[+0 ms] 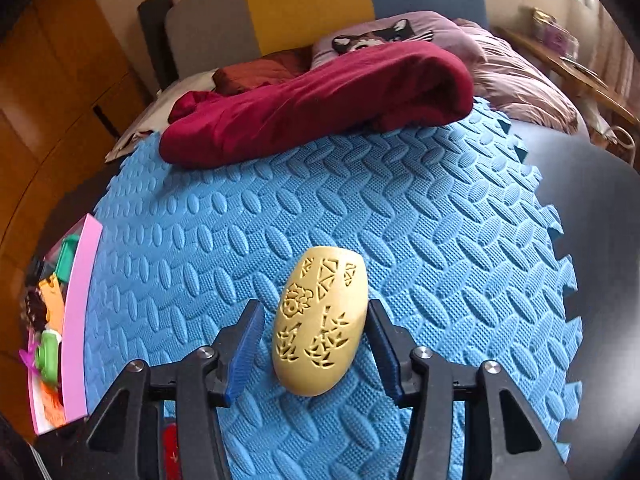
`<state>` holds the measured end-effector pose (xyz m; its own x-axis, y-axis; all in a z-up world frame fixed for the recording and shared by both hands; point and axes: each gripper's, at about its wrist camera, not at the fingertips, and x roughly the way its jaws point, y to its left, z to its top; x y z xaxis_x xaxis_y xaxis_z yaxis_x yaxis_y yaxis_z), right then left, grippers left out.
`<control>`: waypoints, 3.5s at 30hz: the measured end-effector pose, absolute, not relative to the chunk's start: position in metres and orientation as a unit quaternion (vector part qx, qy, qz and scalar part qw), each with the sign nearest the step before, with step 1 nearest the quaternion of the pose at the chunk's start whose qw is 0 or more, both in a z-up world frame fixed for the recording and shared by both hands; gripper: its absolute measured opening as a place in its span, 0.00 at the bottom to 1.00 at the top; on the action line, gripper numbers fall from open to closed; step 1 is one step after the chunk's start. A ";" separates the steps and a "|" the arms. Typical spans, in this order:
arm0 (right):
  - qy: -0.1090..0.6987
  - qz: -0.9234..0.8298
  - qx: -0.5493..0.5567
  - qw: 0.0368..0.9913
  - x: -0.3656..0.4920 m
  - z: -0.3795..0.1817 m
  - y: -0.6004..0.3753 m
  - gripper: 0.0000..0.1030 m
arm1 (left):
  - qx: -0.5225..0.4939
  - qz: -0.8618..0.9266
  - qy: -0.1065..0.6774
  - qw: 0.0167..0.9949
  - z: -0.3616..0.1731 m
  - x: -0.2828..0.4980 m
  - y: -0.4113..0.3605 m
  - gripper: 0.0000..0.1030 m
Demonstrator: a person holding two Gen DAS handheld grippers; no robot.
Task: Organize rigid objects
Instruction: 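Grasp the yellow egg-shaped toy with the right tool while the left tool holds the red piece, then carry the red piece toward the tray with the left tool while the right tool holds the yellow toy, then lower the red piece into the tray and open the left tool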
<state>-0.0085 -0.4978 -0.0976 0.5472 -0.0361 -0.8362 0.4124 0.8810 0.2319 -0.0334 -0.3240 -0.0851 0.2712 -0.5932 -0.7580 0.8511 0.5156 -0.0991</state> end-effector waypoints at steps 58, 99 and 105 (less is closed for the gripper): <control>0.464 -0.132 0.091 0.872 -0.039 -0.103 -0.456 0.43 | 0.160 -0.462 0.393 0.779 -0.085 -0.031 -0.325 0.32; 0.440 -0.135 0.066 0.885 -0.043 -0.102 -0.453 0.45 | -0.035 -0.266 0.422 0.866 -0.029 0.078 -0.081 0.32; 0.440 -0.135 0.065 0.885 -0.043 -0.102 -0.453 0.45 | -0.015 -0.253 0.435 0.864 -0.044 0.097 -0.093 0.32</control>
